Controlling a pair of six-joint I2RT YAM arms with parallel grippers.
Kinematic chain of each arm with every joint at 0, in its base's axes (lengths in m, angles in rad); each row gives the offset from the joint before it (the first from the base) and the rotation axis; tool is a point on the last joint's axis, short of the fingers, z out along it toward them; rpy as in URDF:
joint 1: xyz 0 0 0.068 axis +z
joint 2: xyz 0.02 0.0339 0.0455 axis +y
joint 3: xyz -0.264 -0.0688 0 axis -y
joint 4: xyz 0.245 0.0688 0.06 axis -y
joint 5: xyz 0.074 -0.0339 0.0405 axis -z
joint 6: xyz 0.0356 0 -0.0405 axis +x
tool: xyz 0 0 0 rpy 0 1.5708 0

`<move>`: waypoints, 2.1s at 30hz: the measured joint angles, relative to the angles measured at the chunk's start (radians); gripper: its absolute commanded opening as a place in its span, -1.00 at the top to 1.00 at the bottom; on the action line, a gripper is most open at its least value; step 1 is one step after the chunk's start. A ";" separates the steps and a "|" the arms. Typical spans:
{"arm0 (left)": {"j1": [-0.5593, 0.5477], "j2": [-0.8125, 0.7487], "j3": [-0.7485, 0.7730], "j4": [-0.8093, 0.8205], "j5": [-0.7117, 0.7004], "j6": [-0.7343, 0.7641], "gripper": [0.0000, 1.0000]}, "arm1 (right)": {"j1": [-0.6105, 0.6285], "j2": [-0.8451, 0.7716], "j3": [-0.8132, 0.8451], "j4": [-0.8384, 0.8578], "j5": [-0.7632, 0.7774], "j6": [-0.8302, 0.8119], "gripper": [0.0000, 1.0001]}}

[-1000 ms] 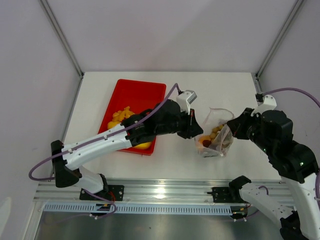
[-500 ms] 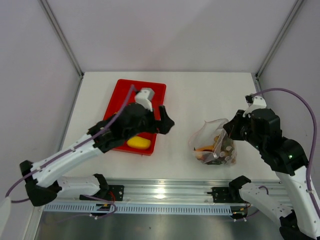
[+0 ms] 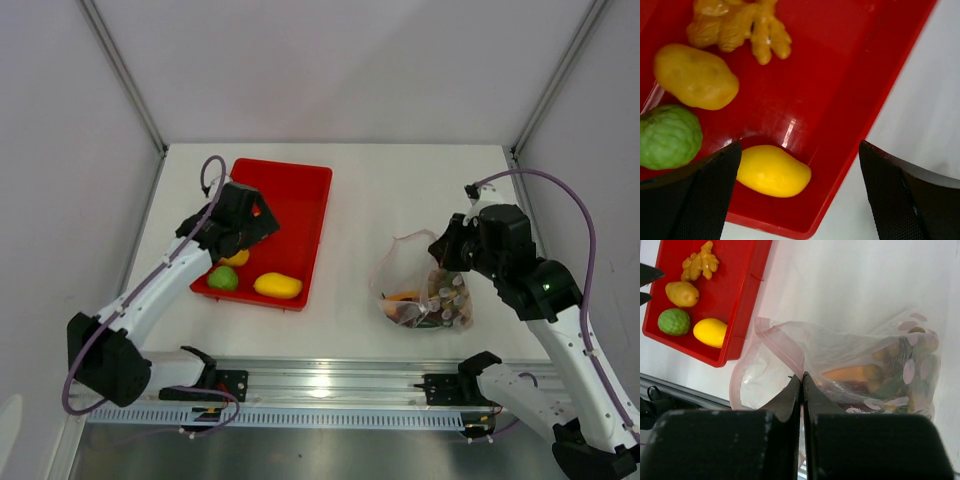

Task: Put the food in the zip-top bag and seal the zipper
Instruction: Pick up the fake vegetable from the bin.

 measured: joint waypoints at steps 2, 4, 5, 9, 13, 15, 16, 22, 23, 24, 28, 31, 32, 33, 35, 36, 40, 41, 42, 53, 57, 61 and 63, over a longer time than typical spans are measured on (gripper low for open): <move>0.027 0.054 0.000 -0.011 -0.005 -0.042 -0.99 | -0.004 0.004 -0.017 0.012 -0.021 -0.002 1.00; 0.056 0.102 0.000 -0.006 0.002 -0.073 -0.99 | -0.006 0.009 -0.032 0.023 -0.039 -0.002 1.00; 0.073 0.130 0.006 0.000 0.012 -0.085 -0.99 | -0.008 0.011 -0.044 0.034 -0.052 -0.002 1.00; 0.122 0.303 0.108 -0.008 0.046 -0.139 -0.99 | -0.011 0.017 -0.058 0.045 -0.076 -0.003 1.00; 0.138 0.481 0.230 0.002 0.073 -0.197 -0.95 | -0.021 0.025 -0.065 0.063 -0.089 -0.013 1.00; 0.139 0.549 0.282 0.000 0.082 -0.225 -0.91 | -0.027 0.027 -0.069 0.069 -0.095 -0.018 1.00; 0.140 0.582 0.307 0.000 0.083 -0.236 -0.91 | -0.029 0.029 -0.071 0.071 -0.098 -0.018 1.00; 0.152 0.740 0.503 -0.048 0.078 -0.261 -0.88 | -0.052 0.044 -0.076 0.076 -0.112 -0.025 1.00; 0.154 0.753 0.521 -0.052 0.076 -0.261 -0.87 | -0.056 0.044 -0.076 0.076 -0.114 -0.026 1.00; 0.155 0.765 0.542 -0.064 0.072 -0.261 -0.86 | -0.060 0.044 -0.077 0.077 -0.116 -0.027 1.00; 0.159 0.795 0.591 -0.107 0.066 -0.262 -0.82 | -0.071 0.043 -0.096 0.093 -0.134 -0.027 1.00; 0.164 0.807 0.593 -0.144 0.065 -0.278 -0.79 | -0.074 0.043 -0.111 0.102 -0.153 -0.025 1.00; 0.166 0.811 0.591 -0.152 0.066 -0.285 -0.77 | -0.074 0.043 -0.114 0.105 -0.156 -0.024 1.00; 0.168 0.814 0.591 -0.156 0.067 -0.290 -0.76 | -0.074 0.043 -0.116 0.107 -0.161 -0.023 1.00; 0.172 0.818 0.582 -0.159 0.072 -0.303 -0.75 | -0.075 0.043 -0.117 0.111 -0.164 -0.020 1.00; 0.174 0.819 0.575 -0.159 0.074 -0.308 -0.75 | -0.075 0.043 -0.117 0.111 -0.165 -0.019 1.00; 0.175 0.823 0.560 -0.171 0.076 -0.326 -0.74 | -0.077 0.040 -0.117 0.111 -0.169 -0.018 1.00; 0.175 0.826 0.560 -0.170 0.076 -0.330 -0.74 | -0.078 0.040 -0.118 0.111 -0.170 -0.017 1.00; 0.176 0.829 0.560 -0.172 0.077 -0.335 -0.73 | -0.079 0.039 -0.118 0.111 -0.171 -0.017 1.00; 0.193 0.931 0.674 -0.307 0.106 -0.412 -0.71 | -0.082 0.019 -0.119 0.109 -0.179 -0.016 1.00; 0.201 0.951 0.719 -0.367 0.114 -0.444 -0.68 | -0.082 0.014 -0.119 0.109 -0.181 -0.016 1.00; 0.216 0.993 0.799 -0.439 0.129 -0.468 -0.69 | -0.083 0.006 -0.119 0.108 -0.181 -0.016 1.00; 0.225 1.013 0.832 -0.469 0.132 -0.473 -0.71 | -0.083 0.000 -0.119 0.108 -0.183 -0.013 1.00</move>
